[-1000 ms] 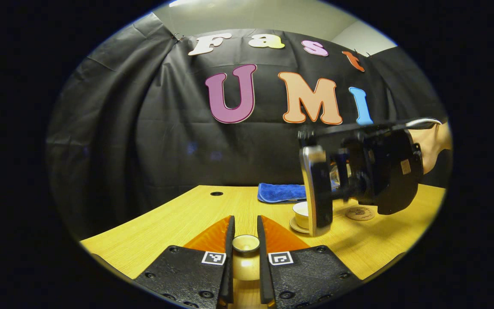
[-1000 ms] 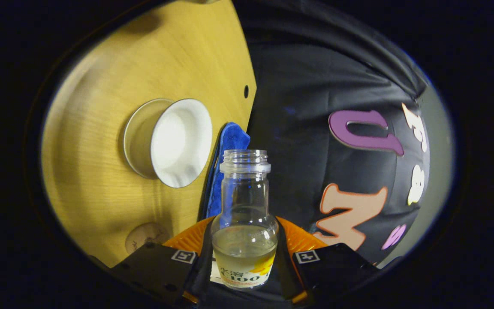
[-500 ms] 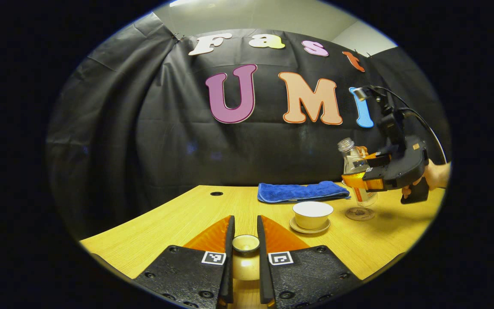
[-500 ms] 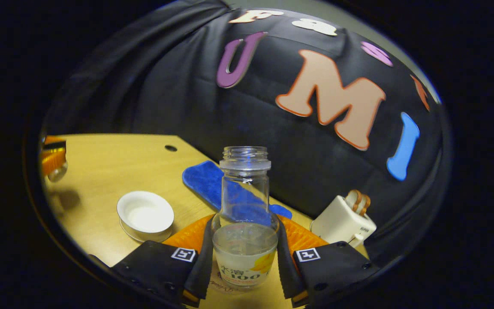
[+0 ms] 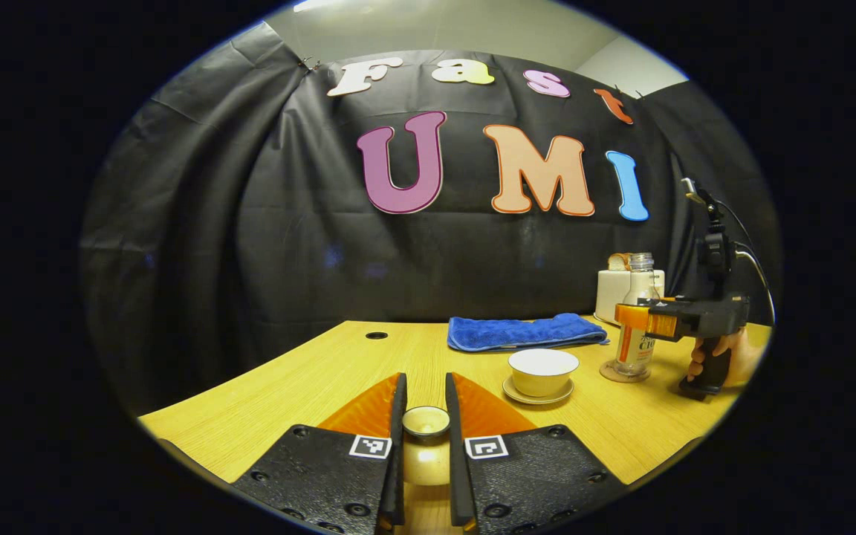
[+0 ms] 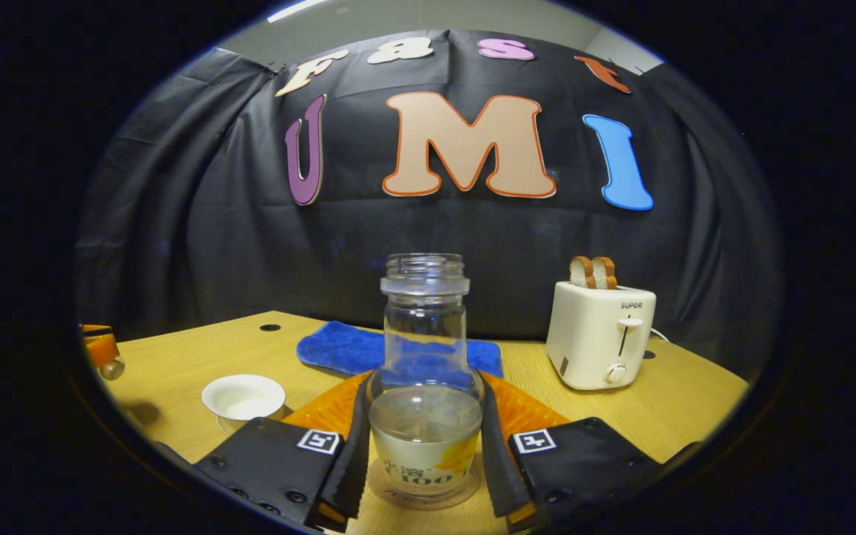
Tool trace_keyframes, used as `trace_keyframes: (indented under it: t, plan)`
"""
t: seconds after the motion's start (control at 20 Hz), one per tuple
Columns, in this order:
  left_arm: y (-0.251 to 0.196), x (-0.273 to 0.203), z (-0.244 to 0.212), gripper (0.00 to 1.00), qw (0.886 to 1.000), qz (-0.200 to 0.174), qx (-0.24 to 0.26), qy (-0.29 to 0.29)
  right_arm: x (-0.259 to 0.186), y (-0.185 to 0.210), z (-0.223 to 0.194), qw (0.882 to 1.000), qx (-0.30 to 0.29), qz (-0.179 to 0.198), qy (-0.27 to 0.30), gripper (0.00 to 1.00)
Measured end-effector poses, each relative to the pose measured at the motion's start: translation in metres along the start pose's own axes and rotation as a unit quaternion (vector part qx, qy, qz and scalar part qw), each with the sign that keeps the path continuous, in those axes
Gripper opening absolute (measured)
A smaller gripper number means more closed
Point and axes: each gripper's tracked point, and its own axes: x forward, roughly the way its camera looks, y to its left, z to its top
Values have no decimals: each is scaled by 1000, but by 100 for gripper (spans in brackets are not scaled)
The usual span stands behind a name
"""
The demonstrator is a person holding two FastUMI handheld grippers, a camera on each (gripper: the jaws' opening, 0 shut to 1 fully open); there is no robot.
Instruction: Open the teacup lid with one hand, grasp the water bottle and pour water into the teacup with the other hand; after pouring, place the water bottle on the coaster and then close the teacup lid.
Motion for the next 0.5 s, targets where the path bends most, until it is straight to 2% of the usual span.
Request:
trace_keyframes:
  t: [0.05,0.5]
  plan:
    - [0,-1,0,22,1000,0,0,0,3,-2,-1,1000,1,-2,-8,67]
    - [0,1,0,21,1000,0,0,0,2,-3,-1,999,18,-13,-33,69]
